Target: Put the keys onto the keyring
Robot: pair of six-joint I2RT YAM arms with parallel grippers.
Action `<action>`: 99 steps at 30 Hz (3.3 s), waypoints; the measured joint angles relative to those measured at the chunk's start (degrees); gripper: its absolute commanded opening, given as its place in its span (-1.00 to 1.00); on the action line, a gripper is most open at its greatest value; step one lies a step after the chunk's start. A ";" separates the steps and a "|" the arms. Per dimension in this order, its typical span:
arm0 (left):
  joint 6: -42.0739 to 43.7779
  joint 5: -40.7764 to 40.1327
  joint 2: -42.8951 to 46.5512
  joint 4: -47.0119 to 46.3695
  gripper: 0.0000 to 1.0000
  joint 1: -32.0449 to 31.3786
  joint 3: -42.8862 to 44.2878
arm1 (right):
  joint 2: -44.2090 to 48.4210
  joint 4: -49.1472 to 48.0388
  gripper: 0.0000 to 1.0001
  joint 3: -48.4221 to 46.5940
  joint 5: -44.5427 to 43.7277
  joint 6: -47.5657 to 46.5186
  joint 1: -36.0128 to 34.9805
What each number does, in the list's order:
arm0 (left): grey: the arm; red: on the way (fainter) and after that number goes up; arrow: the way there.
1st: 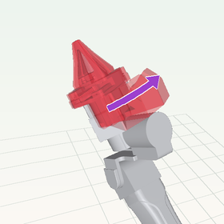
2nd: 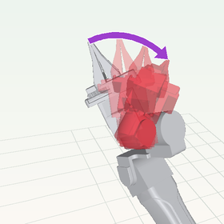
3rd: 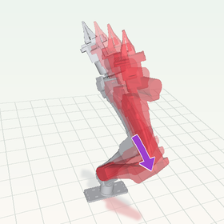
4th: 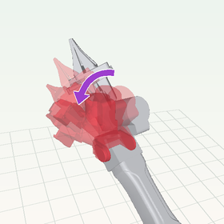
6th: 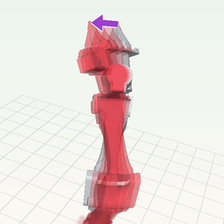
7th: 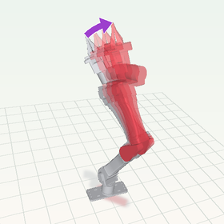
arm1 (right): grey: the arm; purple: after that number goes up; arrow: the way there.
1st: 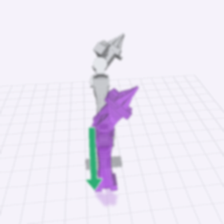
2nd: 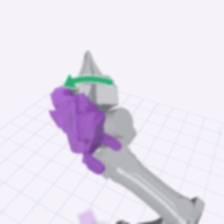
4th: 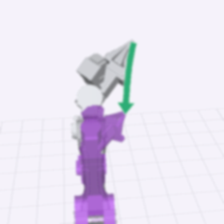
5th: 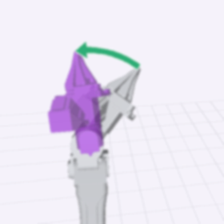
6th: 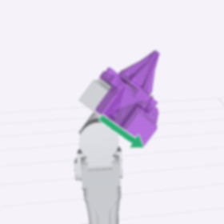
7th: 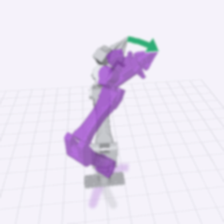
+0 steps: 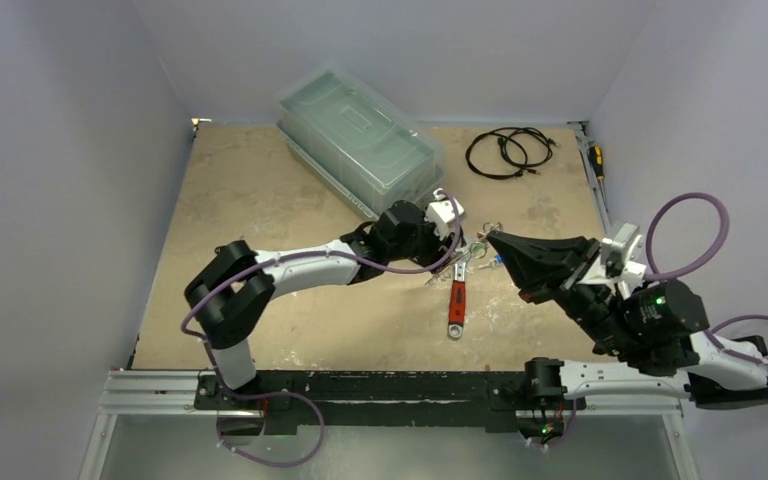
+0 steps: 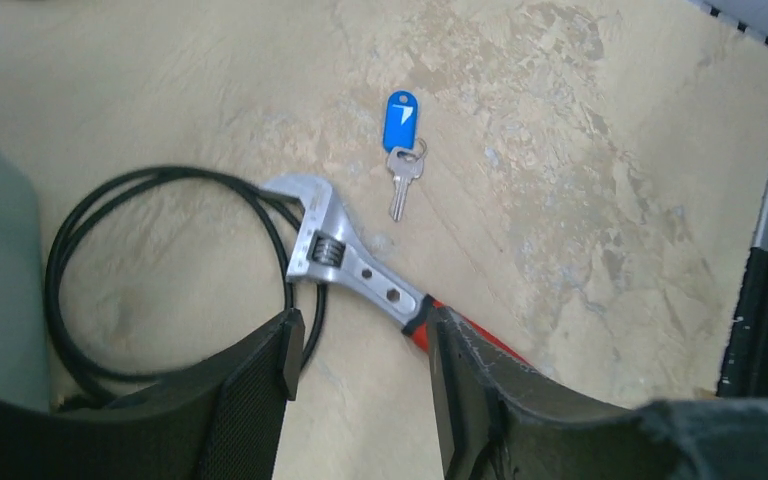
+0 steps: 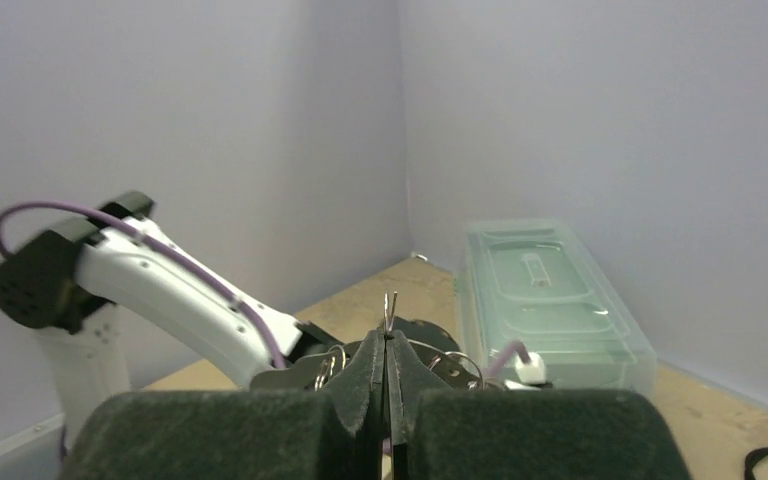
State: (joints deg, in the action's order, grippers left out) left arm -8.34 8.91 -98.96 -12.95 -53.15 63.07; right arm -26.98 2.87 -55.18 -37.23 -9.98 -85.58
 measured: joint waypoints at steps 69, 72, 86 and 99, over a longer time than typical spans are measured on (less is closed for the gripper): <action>29.99 1.75 -36.87 10.51 -1.00 -7.65 36.28 | -6.91 16.76 -1.00 -17.88 9.77 4.85 0.13; 26.32 4.44 -34.71 8.11 -1.00 -7.34 32.09 | -7.10 16.52 -1.00 -17.88 9.70 4.85 0.13; 13.18 14.56 -25.53 -3.98 -1.00 -5.09 20.28 | -7.15 15.28 -1.00 -17.59 9.55 4.79 0.11; 17.51 9.40 -22.86 0.50 -0.21 -5.64 20.39 | -7.48 14.05 -1.00 -16.87 9.49 4.61 0.09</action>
State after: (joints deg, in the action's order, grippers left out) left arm 9.17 18.31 -121.82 -12.45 -58.78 83.46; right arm -34.46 16.93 -72.05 -27.75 -5.37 -85.49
